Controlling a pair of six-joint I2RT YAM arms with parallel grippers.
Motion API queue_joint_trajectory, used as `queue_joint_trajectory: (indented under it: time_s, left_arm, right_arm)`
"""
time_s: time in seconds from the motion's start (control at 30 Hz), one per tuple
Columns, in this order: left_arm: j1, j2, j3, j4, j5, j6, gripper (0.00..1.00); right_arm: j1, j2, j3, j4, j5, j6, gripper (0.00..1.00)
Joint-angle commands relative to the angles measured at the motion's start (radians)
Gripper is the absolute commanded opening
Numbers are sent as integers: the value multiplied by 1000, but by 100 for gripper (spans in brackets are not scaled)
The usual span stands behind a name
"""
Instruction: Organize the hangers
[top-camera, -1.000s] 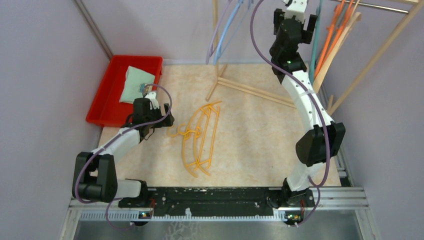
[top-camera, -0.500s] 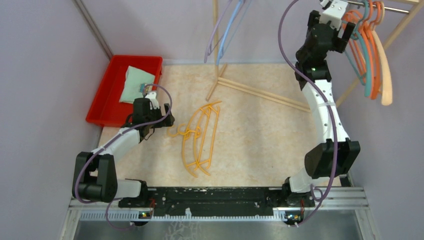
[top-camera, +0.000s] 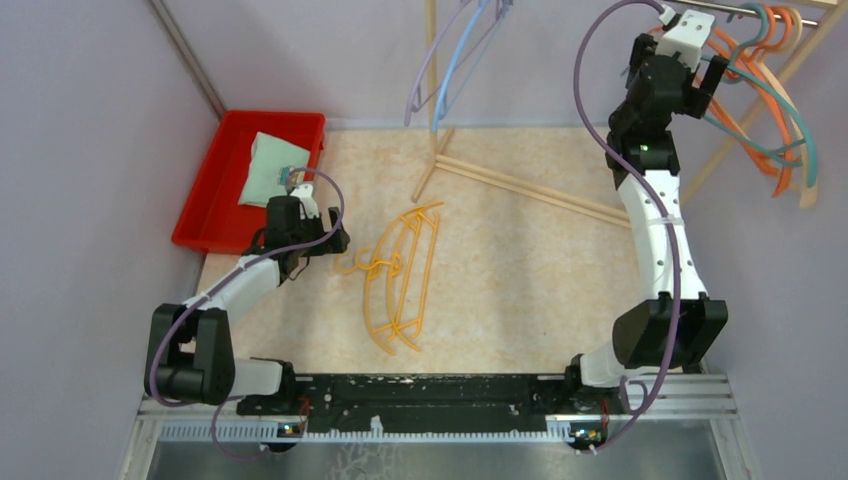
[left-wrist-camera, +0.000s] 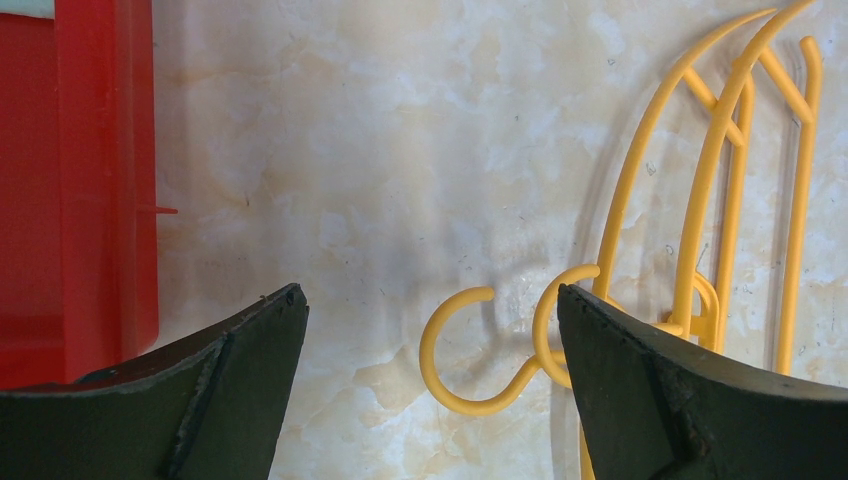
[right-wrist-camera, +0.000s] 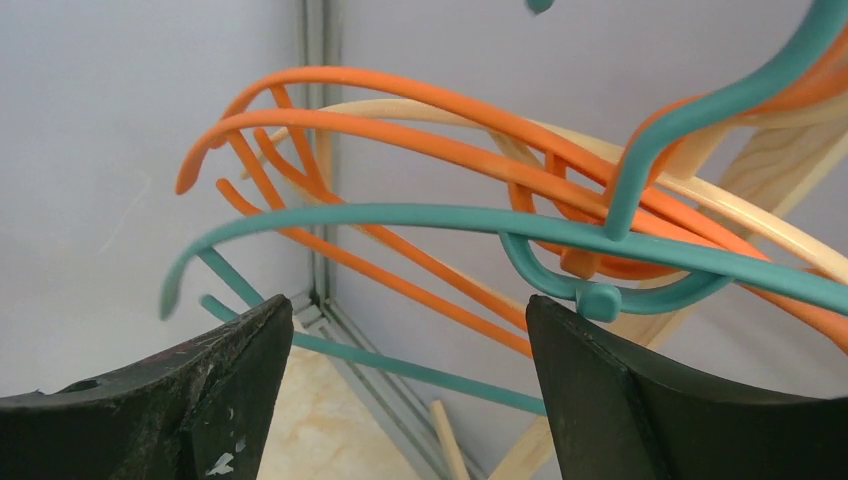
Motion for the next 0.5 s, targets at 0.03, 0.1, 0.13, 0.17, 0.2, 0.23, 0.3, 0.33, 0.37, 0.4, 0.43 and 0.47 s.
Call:
queue_joint_trajectory:
  time_s: [0.03,0.1,0.13,0.17,0.2,0.23,0.3,0.33,0.37,0.4,0.43,0.47]
  left_arm:
    - [5,3,-7,23,8,0,100]
    - [5,4,-7,23,6,-2,100]
    - [5,5,-7,22,4,-1,100]
    - [5,6,-7,23,1,-2,100]
    - [5,6,-6,23,-2,-4,100]
    - [5,7,-6,23,-4,-6,100]
    - [4,10,-4,21,0,-6,100]
    - [5,13,-4,21,2,-8,100]
    - [4,12,-4,21,4,-12,100]
    - [5,12,-4,20,5,-14,100]
    - [5,12,-2,19,3,-15,100]
    - [4,11,-2,16,2,-16,100]
  right_arm:
    - [-6,-94,34,-143,-170,90,86]
    - [-4,-121,44,-207,-246,138,86]
    - [-5,-138,47,-235,-288,175,86]
    - [-5,-153,48,-259,-335,193,86]
    - [-4,-167,49,-283,-381,222,88]
    - [1,-178,49,-302,-420,260,89]
    - [22,-188,53,-343,-465,298,90]
    - [43,-188,60,-364,-477,308,90]
    - [68,-188,65,-383,-481,314,90]
    - [100,-186,69,-402,-480,316,91]
    - [133,-185,75,-421,-483,315,91]
    - [163,-181,80,-441,-485,315,92]
